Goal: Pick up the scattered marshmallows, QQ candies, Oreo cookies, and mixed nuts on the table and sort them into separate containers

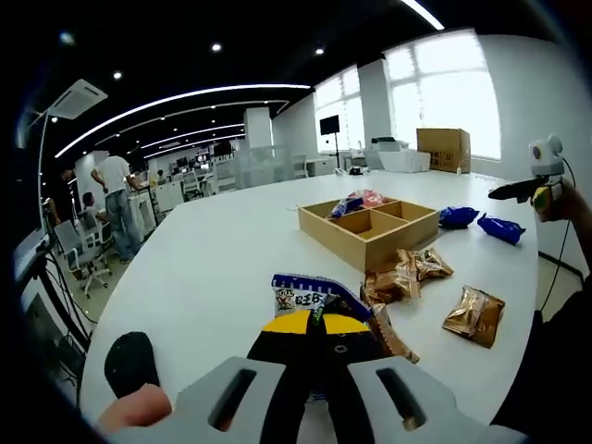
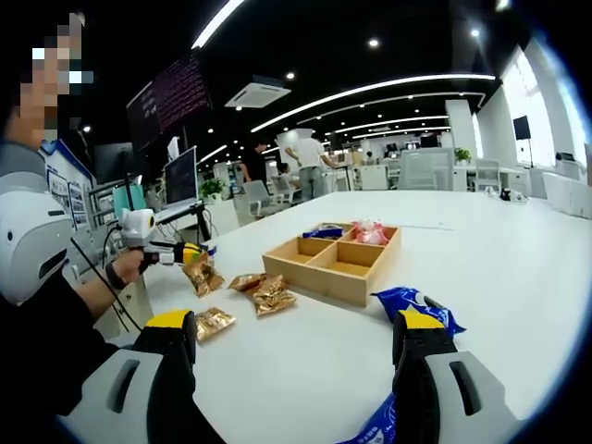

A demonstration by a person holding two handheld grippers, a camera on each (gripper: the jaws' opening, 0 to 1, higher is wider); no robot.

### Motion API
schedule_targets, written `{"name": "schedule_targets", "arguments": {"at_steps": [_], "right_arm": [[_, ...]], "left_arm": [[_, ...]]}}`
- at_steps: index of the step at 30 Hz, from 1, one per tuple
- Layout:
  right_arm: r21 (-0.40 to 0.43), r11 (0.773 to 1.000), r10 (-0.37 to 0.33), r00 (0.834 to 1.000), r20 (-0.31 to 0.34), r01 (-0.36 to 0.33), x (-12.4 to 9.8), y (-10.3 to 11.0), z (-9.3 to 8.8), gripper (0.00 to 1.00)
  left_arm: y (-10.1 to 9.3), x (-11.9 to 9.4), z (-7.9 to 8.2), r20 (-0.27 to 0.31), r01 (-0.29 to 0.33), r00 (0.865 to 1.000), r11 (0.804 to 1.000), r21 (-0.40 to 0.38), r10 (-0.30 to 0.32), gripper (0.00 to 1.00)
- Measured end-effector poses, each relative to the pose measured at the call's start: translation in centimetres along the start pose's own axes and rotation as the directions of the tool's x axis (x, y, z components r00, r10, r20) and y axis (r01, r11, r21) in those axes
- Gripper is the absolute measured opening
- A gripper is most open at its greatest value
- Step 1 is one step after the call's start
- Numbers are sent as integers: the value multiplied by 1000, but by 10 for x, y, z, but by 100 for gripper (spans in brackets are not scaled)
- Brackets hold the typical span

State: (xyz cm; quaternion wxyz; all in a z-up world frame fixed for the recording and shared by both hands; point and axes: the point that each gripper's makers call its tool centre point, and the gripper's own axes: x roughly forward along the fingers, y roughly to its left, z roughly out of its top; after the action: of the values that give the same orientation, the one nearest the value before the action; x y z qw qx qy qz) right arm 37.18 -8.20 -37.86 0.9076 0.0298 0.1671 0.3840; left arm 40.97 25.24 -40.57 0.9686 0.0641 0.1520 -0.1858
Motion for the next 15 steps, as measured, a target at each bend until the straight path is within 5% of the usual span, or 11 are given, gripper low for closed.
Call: {"name": "schedule_targets", "arguments": {"at_steps": [15], "right_arm": [[-4, 1000, -6, 1000, 4, 6, -3, -2, 1, 83]], "left_arm": [[-7, -3, 24, 37, 15, 999, 1000, 16, -16, 6]]}}
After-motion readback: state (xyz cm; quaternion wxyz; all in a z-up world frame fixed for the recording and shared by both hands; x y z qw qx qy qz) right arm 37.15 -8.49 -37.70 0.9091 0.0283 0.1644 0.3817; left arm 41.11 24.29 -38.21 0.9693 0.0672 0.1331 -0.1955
